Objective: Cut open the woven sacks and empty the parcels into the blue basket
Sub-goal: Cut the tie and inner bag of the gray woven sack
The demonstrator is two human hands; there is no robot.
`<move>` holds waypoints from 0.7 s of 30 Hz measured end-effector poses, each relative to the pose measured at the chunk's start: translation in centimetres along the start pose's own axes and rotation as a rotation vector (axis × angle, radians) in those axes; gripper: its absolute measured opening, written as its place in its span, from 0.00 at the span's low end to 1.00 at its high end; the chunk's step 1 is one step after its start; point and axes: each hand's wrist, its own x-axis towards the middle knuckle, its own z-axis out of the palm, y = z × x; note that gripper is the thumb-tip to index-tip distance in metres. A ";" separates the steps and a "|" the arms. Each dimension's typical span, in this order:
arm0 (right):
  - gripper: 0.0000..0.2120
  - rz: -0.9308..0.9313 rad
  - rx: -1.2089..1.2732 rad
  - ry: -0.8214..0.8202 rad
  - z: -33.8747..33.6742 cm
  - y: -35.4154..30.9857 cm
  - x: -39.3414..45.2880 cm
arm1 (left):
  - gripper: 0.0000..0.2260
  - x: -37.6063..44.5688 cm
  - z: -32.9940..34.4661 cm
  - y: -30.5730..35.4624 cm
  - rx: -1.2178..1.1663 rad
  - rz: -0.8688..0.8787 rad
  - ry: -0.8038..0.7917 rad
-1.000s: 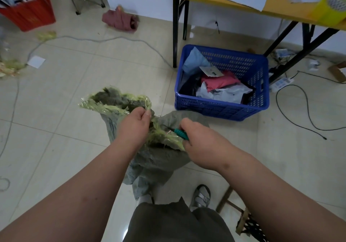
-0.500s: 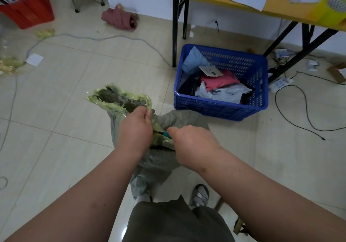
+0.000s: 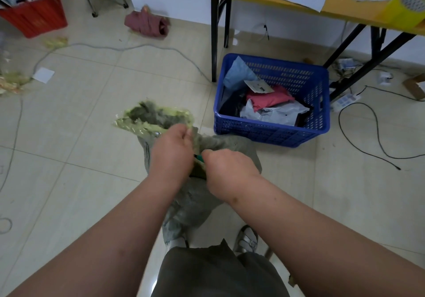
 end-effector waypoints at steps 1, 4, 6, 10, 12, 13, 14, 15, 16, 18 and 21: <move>0.13 0.013 0.014 0.009 0.1 0.4 -0.2 | 0.15 0.6 -0.5 -0.4 -0.032 -0.040 0.029; 0.18 0.072 0.049 -0.030 0.1 1.1 -1.3 | 0.16 0.7 -1.0 -1.2 -0.081 -0.109 0.055; 0.14 0.109 0.100 -0.067 0.0 0.3 -1.2 | 0.17 -0.4 -0.1 -0.4 -0.085 -0.050 0.048; 0.12 0.099 0.142 -0.024 -0.1 -0.7 -0.4 | 0.14 -0.3 -0.2 0.7 -0.082 0.013 0.070; 0.15 0.098 0.109 0.024 -0.3 0.1 -1.1 | 0.15 0.7 -1.2 0.1 -0.149 -0.071 0.118; 0.15 0.093 0.094 0.031 -0.4 0.6 -1.5 | 0.15 0.7 -1.5 -0.3 -0.177 -0.101 0.126; 0.14 0.092 0.087 0.027 -0.4 0.9 -1.9 | 0.16 0.4 -1.5 -0.3 -0.201 -0.125 0.127; 0.13 0.095 0.089 0.018 -0.3 1.1 -2.2 | 0.16 -0.1 -1.2 -0.4 -0.231 -0.156 0.126; 0.11 0.100 0.090 0.003 -0.1 1.3 -2.4 | 0.16 -0.6 -0.9 -0.4 -0.269 -0.199 0.128; 0.08 0.115 0.079 -0.039 0.3 1.6 -2.8 | 0.16 -1.0 -0.3 -0.7 -0.338 -0.298 0.141; 0.11 0.134 0.066 -0.061 0.5 2.2 -2.9 | 0.17 -0.6 -0.8 -1.2 -0.364 -0.310 0.161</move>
